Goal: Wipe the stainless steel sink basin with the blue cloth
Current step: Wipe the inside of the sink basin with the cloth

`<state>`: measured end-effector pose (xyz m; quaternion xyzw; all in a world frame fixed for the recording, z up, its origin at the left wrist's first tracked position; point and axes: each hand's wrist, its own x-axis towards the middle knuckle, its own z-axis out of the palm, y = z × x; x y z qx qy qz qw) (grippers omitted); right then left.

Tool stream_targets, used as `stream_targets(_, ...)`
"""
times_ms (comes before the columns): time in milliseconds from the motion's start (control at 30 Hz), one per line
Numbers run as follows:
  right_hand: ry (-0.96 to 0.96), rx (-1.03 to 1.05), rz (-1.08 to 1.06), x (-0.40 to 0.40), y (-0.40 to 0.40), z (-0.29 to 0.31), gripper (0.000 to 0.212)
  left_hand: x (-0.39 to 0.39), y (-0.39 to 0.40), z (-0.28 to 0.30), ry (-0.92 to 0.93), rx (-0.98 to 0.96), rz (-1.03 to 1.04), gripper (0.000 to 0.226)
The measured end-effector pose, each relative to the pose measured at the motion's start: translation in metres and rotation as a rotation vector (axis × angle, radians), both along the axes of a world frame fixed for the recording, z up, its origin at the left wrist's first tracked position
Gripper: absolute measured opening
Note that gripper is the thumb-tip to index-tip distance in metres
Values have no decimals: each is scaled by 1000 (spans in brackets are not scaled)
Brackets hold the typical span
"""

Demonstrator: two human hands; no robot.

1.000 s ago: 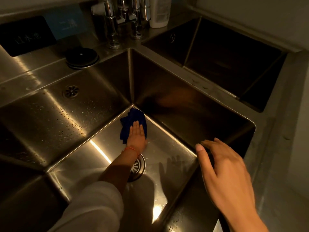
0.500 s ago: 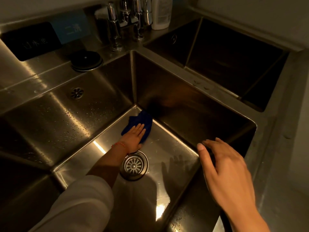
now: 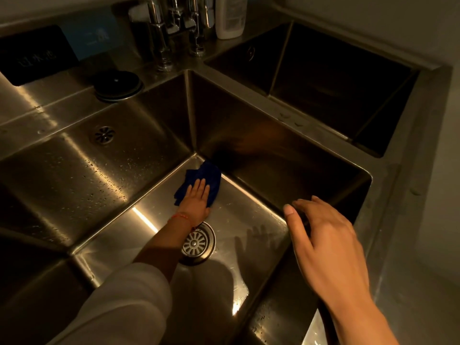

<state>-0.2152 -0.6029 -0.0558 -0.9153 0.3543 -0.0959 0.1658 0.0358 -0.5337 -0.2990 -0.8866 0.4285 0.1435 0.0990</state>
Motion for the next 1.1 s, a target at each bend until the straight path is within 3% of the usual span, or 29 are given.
stream_targets(367,-18,1,9,1,-1,0,67,-1,0,-4,85,-98,13,68)
stream_targets(1100,-57,5,22,1,-1,0,68,-55,-16,-13,83,-139,-113,70)
